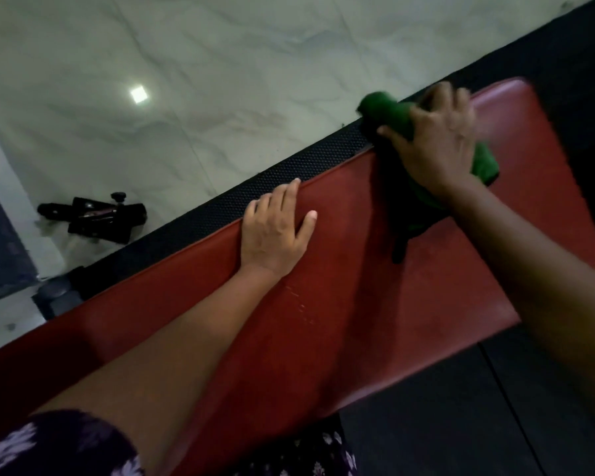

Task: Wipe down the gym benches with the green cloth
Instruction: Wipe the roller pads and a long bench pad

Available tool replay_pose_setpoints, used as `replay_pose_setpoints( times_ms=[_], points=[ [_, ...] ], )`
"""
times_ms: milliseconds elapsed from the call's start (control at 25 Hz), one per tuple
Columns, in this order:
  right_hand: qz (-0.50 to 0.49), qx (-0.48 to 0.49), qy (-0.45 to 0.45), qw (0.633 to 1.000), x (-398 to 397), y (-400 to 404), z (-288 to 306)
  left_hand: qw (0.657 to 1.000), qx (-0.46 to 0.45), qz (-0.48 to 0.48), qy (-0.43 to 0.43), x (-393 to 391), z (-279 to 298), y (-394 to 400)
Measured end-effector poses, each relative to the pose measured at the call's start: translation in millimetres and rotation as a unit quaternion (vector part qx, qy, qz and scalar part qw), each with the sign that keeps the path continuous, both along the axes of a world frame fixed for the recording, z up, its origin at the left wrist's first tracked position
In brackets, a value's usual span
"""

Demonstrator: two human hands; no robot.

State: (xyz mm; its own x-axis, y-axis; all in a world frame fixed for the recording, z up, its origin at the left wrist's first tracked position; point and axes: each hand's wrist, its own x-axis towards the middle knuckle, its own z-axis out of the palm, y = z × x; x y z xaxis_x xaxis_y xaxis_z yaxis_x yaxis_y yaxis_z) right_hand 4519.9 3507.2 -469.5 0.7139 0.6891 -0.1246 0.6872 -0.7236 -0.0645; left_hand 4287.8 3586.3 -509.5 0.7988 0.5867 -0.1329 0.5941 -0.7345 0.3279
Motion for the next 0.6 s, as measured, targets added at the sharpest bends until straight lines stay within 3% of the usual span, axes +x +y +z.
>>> replay_pose_setpoints(
  times_ms=[120, 320, 440, 480, 600],
  points=[
    [0.135, -0.004, 0.039, 0.990, 3.7, -6.4, 2.1, 1.000, -0.015, 0.004, 0.008, 4.2, 2.1, 3.8],
    [-0.024, -0.003, -0.015, 1.000, 68.3, -36.5, 3.6, 0.996, -0.078, -0.031, 0.003, 51.8, 9.1, -14.4],
    [0.115, -0.004, 0.022, 0.993, 64.1, -44.7, -1.7, 0.996, -0.059, -0.058, 0.025, 94.6, 9.9, -26.8],
    [0.107, -0.007, 0.026, 0.994, 73.5, -49.5, 1.4, 0.995, -0.054, -0.071, 0.035, 109.1, 10.0, -31.3],
    [-0.099, 0.013, 0.010, 0.995, 97.6, -58.6, 1.1, 0.990, -0.074, -0.114, 0.043, 150.5, 10.8, -45.2]
  ],
)
